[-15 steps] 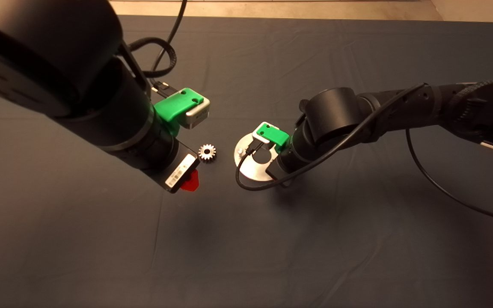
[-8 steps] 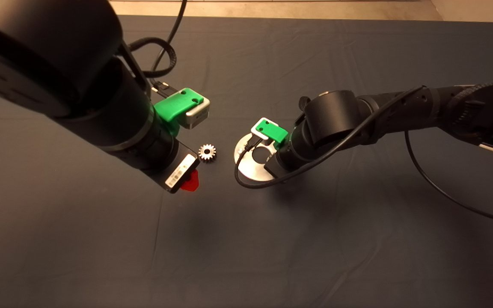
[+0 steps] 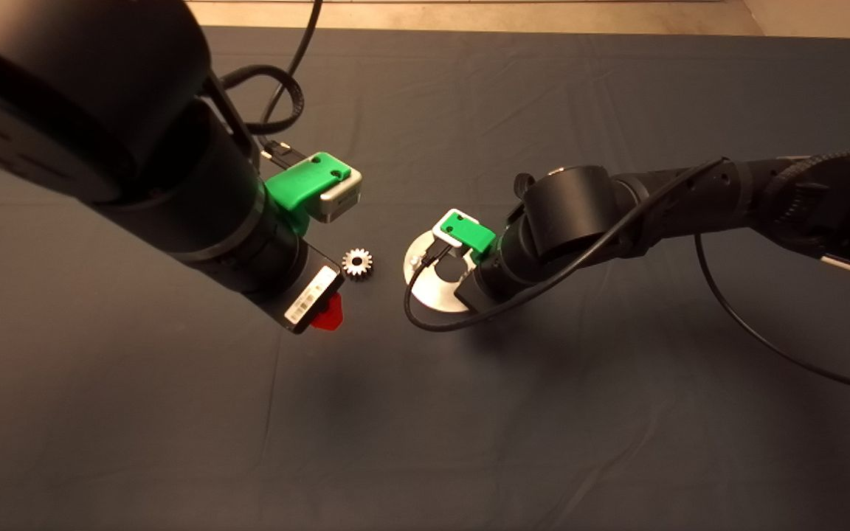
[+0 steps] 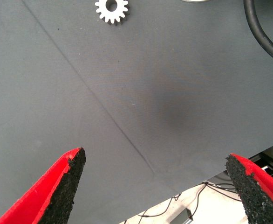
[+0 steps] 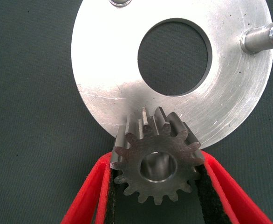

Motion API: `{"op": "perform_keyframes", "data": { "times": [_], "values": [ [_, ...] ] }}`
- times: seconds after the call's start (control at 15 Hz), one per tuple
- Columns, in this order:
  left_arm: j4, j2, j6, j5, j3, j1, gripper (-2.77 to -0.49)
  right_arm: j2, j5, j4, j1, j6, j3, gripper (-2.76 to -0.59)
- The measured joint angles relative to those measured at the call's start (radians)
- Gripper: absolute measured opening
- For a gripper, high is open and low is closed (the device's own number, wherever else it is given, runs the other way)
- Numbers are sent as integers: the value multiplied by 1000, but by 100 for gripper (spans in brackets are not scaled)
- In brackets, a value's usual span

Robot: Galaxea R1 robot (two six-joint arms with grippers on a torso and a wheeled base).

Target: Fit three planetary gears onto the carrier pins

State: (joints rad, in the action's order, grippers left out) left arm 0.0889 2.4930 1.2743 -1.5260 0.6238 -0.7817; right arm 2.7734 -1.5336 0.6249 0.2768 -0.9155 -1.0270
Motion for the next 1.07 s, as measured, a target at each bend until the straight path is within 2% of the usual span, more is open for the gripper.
{"op": "perform_keyframes", "data": {
  "times": [1.07],
  "values": [
    [0, -14, 0, 0, 0, 0, -109, -6, 4, 4, -2, 14, 0, -234]
  ]
}}
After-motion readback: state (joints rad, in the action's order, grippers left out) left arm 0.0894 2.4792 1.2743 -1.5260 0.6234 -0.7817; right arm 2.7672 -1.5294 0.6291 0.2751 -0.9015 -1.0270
